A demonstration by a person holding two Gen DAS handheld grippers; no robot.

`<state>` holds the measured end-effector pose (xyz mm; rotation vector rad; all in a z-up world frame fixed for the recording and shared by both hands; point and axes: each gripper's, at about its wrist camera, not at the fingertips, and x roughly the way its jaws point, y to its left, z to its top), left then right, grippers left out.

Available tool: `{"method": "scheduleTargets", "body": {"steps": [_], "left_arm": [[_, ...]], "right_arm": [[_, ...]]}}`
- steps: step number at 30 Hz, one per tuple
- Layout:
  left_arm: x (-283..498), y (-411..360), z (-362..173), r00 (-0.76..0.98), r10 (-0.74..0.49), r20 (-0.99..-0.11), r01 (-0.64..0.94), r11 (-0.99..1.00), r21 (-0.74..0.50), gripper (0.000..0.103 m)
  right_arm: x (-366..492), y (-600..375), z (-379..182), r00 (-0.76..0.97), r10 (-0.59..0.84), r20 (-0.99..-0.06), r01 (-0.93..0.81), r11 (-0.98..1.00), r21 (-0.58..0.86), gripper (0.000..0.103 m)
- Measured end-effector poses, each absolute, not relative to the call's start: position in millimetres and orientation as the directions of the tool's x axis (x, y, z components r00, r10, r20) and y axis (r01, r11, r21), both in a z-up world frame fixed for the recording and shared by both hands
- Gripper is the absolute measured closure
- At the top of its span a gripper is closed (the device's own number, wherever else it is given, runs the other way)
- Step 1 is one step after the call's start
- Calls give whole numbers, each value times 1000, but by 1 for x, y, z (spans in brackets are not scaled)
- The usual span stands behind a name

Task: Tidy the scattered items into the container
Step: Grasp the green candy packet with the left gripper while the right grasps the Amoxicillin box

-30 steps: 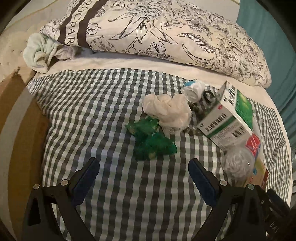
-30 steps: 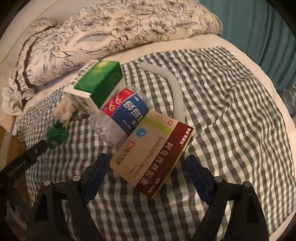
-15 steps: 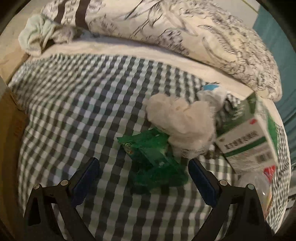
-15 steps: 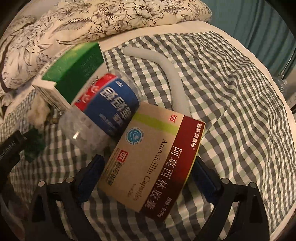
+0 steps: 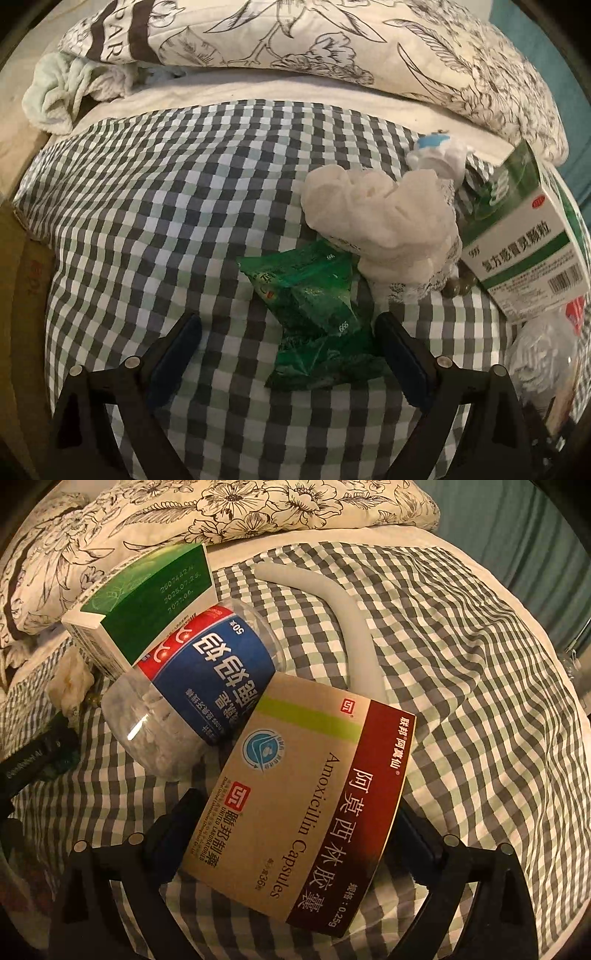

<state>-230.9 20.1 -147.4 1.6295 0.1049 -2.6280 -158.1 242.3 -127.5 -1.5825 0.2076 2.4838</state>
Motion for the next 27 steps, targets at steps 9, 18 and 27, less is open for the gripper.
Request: {"method": "scheduleTargets", "body": {"steps": [9,18,27], "left_arm": [[-212,3,-136,-474,41,-880,59,-995,-78,57],[-146,-1,-122,-480,47,-876,80,-992,-96,60],[-90,8,-134,-436,57,-898,25,-997,-75,60]], "right_arm": [[-136,250,-111,-435,30,-900,-162,-986,46,19],[-107,241,-78,-497,-33,-867,-66,-995,75,23],[-96,233,-111,-391,-33,-920,-23,-999,45,23]]}}
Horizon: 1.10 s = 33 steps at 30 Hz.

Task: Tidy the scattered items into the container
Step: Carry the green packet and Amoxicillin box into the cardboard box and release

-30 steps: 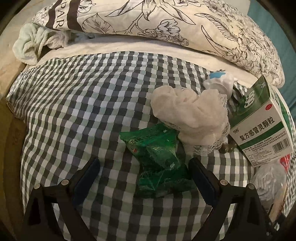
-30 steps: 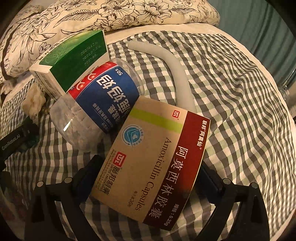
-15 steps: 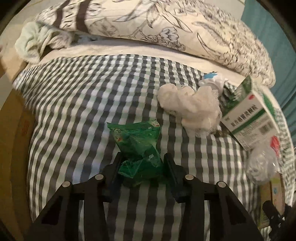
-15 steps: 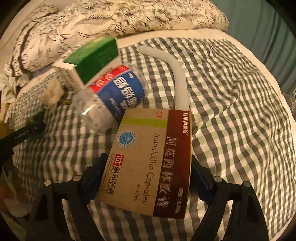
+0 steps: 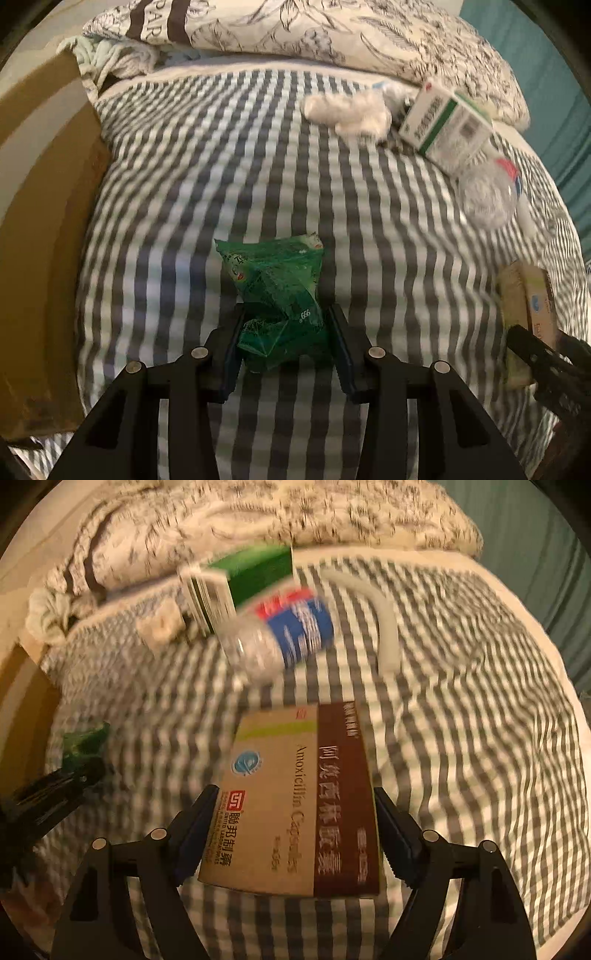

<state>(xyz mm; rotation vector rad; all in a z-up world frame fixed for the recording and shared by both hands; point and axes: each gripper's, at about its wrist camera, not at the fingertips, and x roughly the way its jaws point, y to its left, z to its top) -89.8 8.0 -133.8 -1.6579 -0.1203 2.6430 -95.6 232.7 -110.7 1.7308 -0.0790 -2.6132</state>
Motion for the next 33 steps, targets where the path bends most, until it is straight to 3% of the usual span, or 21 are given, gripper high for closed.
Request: {"method": "scheduleTargets", "body": {"steps": [3,5,7,9,10,11,13,33], "left_arm": [[-91,6,-136,-450,56,-891,30,-996,-78,48],[-96,6,-136,-456,46,-889,40,-997,-72,29],[-103,8,-139,-452,28,-891,50,-997,-57,22],[-106,10,-138,-465,21,-885,49,-998,-49,22],[-106,12,-138,-478,20,-878,37,-998,-43,32],[-104,14,-137,-489,21,-872,23,-999,-37,55],[-100,15,-134,-507,29,-862,0,-999,-33,68],[-40,7,-70,-574,-18,-819,21,-1000,7,69]], "right_arm": [[-100,232,-124,-340,-1,-940,-41,-999,16,22],[-103,232,-124,-348,4,-938,-57,-998,16,20],[-107,230,-128,-353,18,-935,-69,-998,7,17],[-110,225,-135,-355,46,-934,-75,-997,-21,13],[-110,223,-138,-368,58,-928,-76,-997,-32,13],[-107,221,-140,-398,67,-915,-77,-996,-39,14],[-101,219,-142,-434,71,-898,-68,-997,-46,28],[-58,189,-66,-552,-77,-830,83,-996,37,29]]}}
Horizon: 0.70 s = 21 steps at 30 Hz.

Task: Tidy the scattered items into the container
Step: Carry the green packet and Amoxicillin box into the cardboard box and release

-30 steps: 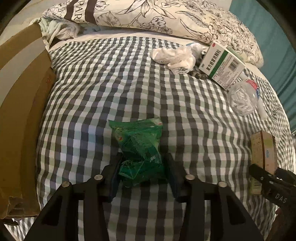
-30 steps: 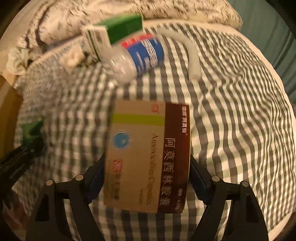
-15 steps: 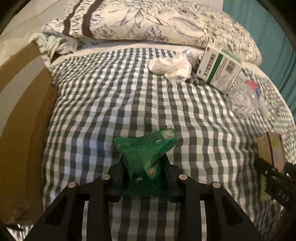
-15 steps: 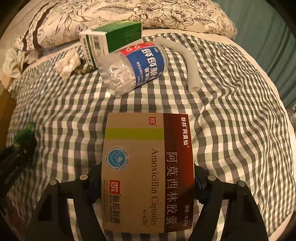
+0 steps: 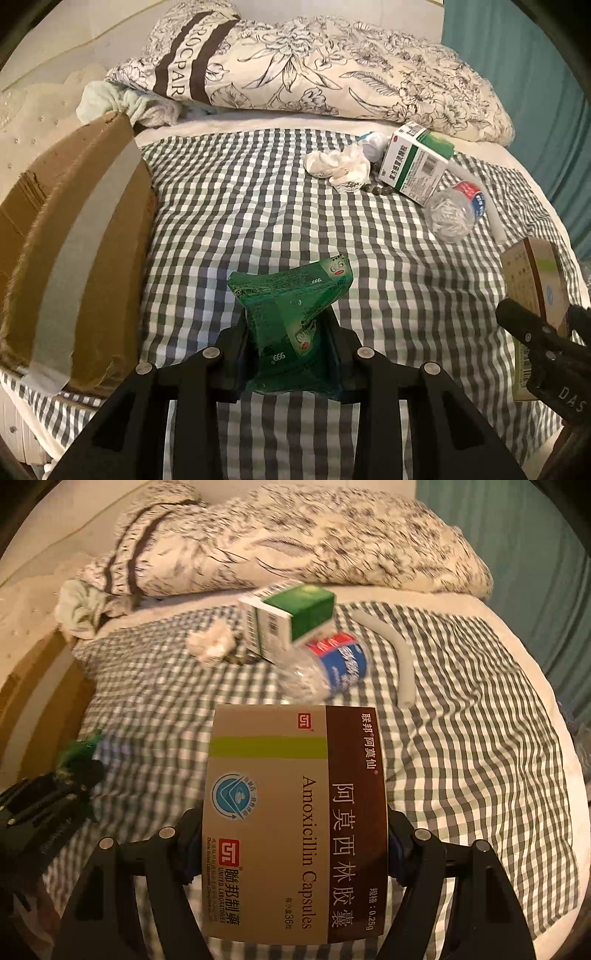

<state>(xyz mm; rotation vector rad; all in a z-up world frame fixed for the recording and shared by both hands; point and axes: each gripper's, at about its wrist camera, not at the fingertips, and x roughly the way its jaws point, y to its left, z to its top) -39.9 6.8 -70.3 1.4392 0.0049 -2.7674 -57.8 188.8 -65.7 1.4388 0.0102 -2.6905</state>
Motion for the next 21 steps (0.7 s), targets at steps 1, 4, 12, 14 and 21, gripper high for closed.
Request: {"method": "scheduleTargets", "body": {"steps": [1,4,12,14,21], "left_arm": [[-37,7,-68,-575,-17,-818,20,-1000,7,69],[-28,6,-58,-587,-14,-809,16,-1000,6,69],[-2,-12,-10,-655,20,-756,19,-999,-43,69],[4,-20,-1,-667,32,-744,18,-998,-59,69],[16,-71,33,-708,49,-705,43,-993,-112,69]], "right_arm": [[-54,187,-61,-558,-84,-826,89,-995,41,29],[-44,184,-47,-585,-97,-805,98,-994,49,29],[-17,174,-11,-632,-122,-765,121,-991,58,29],[-12,167,-3,-642,-122,-757,129,-990,50,29],[4,127,34,-685,-122,-718,161,-987,15,29]]}}
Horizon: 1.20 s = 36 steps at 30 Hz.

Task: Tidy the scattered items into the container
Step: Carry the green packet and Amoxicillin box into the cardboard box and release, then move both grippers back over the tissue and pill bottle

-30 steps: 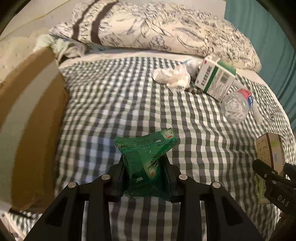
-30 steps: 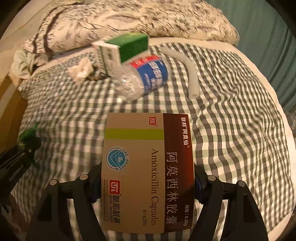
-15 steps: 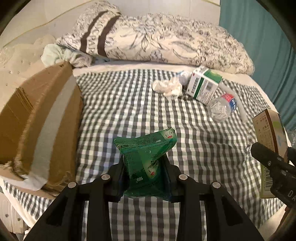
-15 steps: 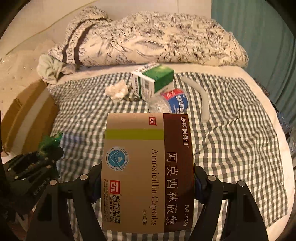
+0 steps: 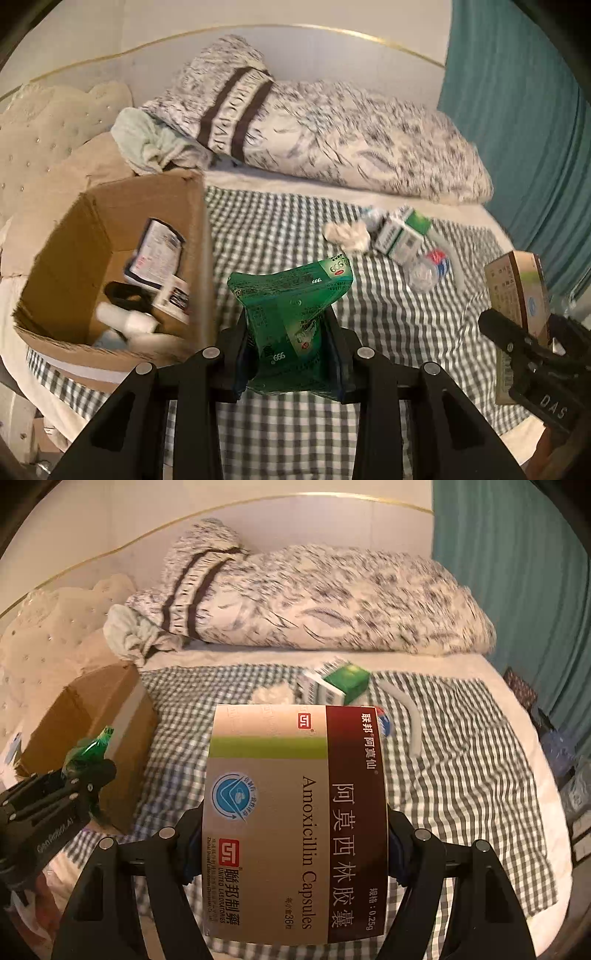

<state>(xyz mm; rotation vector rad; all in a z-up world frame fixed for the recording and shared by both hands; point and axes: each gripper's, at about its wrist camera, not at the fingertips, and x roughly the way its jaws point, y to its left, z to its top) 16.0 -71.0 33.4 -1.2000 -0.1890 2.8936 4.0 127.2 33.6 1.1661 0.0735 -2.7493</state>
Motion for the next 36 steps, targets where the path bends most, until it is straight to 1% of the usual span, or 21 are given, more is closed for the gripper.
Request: {"method": "scheduleTargets", "body": {"steps": [3,7,12,14,18,24,25,26,27,28,29,30,32,36], "left_arm": [[16,-102,44,-713,39,-700,66,-990,-123,69],[16,-148,53,-710,1,-704,100,-990,-103,69],[14,-200,55,-686,-93,-721,186,-981,-50,69],[11,-217,51,-673,-126,-729,221,-975,-36,69],[2,-245,37,-653,-170,-738,302,-952,-48,69],[-18,-261,9,-609,-171,-774,367,-927,-84,69],[-21,-261,5,-604,-175,-777,370,-925,-80,66],[-24,-261,3,-599,-182,-780,373,-925,-71,61],[-27,-260,0,-596,-186,-782,369,-927,-61,47],[-28,-259,-1,-598,-190,-779,364,-930,-53,26],[-29,-258,-1,-602,-197,-774,363,-931,-46,12],[-29,-257,-1,-612,-200,-765,358,-933,-43,8],[-30,-254,3,-628,-192,-754,344,-938,-47,6],[-38,-245,6,-627,-182,-758,321,-946,-38,6]], "right_arm": [[7,98,49,-699,-130,-703,192,-981,-9,29],[6,53,66,-704,-172,-689,238,-971,1,29],[-4,-15,69,-655,-307,-691,353,-932,80,29],[-12,-43,67,-629,-364,-687,405,-908,109,29],[-34,-90,63,-562,-454,-691,498,-853,156,29],[-77,-140,50,-496,-505,-706,558,-809,187,29],[-84,-145,46,-488,-505,-712,557,-808,192,29],[-89,-148,42,-479,-508,-716,552,-809,204,29],[-93,-148,39,-472,-510,-719,545,-810,217,29],[-97,-148,36,-471,-509,-721,537,-813,224,28],[-101,-149,33,-475,-502,-723,528,-819,223,20],[-104,-150,32,-482,-493,-725,520,-826,216,15],[-108,-148,31,-502,-482,-718,504,-838,210,14],[-117,-134,33,-508,-513,-692,480,-835,268,14]]}}
